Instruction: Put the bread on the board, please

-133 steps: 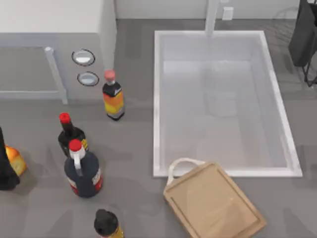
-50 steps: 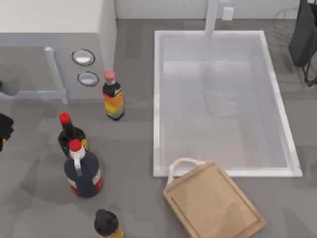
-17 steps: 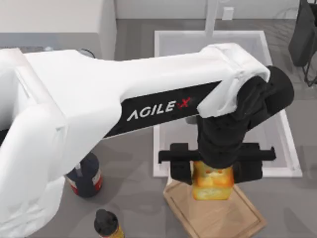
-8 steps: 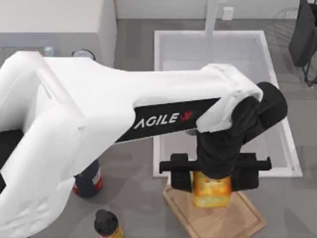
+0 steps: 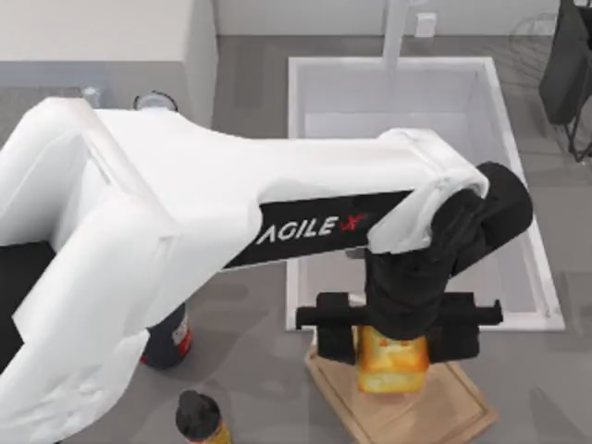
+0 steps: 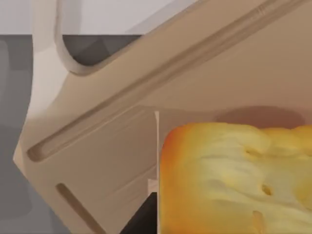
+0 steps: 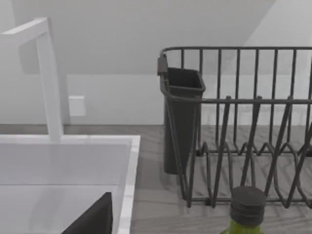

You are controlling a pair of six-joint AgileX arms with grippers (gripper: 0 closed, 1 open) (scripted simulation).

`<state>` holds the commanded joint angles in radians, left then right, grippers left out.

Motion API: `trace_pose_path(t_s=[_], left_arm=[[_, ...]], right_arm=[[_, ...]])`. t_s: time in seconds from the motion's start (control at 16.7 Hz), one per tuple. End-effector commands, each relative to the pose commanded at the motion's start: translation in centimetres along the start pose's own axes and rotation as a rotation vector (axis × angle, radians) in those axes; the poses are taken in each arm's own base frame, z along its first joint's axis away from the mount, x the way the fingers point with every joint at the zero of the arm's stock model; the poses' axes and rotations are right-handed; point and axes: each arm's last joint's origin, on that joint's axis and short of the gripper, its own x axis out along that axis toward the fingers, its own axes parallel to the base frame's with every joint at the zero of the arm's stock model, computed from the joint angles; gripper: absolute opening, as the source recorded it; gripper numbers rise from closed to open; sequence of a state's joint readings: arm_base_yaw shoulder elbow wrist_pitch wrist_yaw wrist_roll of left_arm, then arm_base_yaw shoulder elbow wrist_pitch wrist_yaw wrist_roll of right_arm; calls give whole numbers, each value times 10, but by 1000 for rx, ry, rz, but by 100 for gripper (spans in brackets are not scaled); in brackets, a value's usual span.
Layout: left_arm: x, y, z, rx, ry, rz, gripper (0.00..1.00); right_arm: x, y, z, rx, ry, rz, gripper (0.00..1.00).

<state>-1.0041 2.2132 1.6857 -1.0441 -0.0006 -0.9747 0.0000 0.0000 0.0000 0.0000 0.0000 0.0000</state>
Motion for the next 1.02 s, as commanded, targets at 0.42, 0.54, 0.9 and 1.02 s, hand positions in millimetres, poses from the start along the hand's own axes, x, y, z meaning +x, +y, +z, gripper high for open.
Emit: trace_pose_path(t_s=[0.42,0.54,0.9,1.02], left_arm=[[0,0,0,0,0,0,68],[0,0,0,0,0,0,83],[0,0,0,0,0,0,100],[0,0,0,0,0,0,100]], right_arm=[[0,0,0,0,0,0,100],[0,0,0,0,0,0,100],[0,0,0,0,0,0,100],[0,0,0,0,0,0,100]])
